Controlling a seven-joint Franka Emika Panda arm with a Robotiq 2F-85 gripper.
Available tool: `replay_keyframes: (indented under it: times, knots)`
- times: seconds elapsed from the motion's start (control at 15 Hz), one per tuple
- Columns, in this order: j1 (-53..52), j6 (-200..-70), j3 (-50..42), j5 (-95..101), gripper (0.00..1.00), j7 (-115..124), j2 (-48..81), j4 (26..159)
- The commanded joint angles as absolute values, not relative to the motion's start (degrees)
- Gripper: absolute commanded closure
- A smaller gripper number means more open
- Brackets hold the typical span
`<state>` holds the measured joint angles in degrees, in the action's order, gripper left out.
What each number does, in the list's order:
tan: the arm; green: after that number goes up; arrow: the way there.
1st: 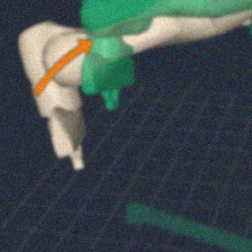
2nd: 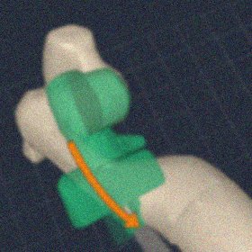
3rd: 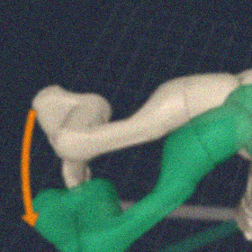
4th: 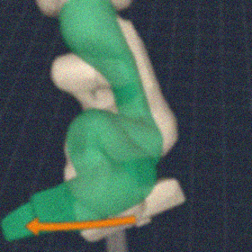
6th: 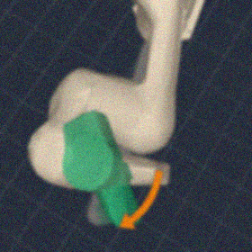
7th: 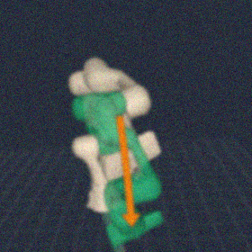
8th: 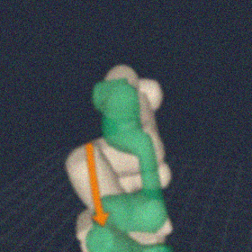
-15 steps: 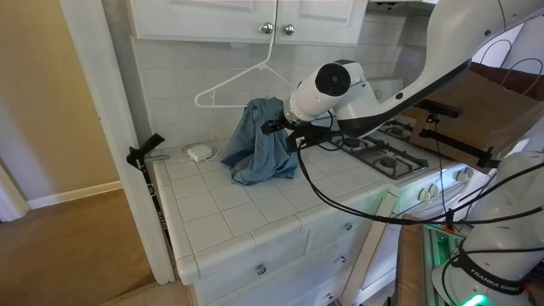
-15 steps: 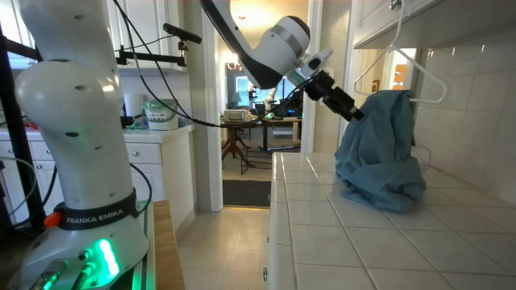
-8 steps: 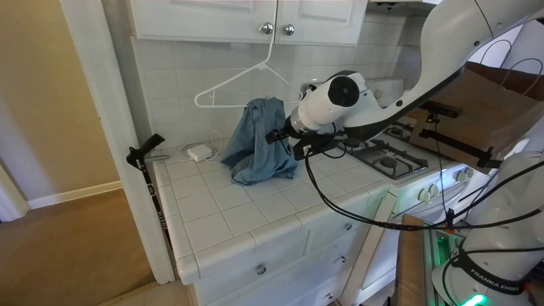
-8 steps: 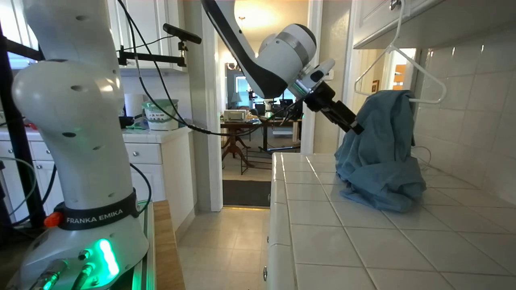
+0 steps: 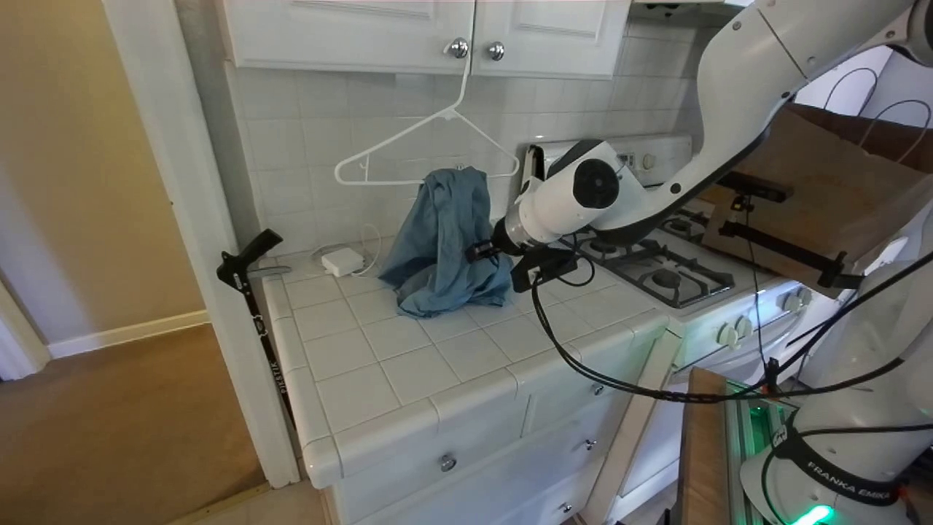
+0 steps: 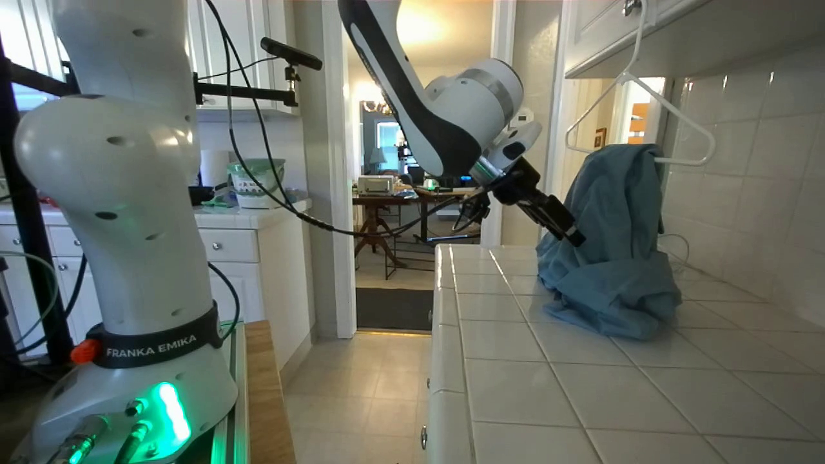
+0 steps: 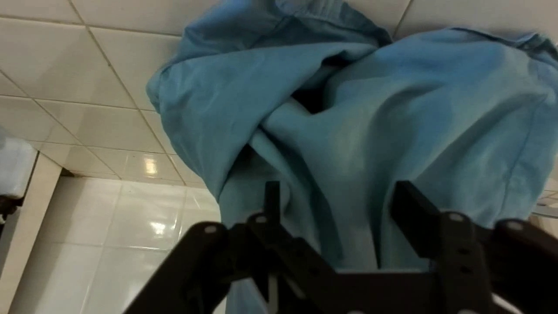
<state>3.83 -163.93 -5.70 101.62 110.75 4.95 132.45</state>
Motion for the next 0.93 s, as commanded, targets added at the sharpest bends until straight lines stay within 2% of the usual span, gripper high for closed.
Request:
replay_keyframes:
  times: [0.0, 0.33, 0.87]
  knots:
    - [4.5, -167.0, -5.9, 108.8, 0.62, 116.1, 8.7, 128.5]
    - [4.6, -166.5, -5.7, 113.1, 0.98, 119.4, 11.2, 125.8]
    - [4.1, -165.2, -5.6, 111.5, 1.00, 119.8, 9.6, 125.1]
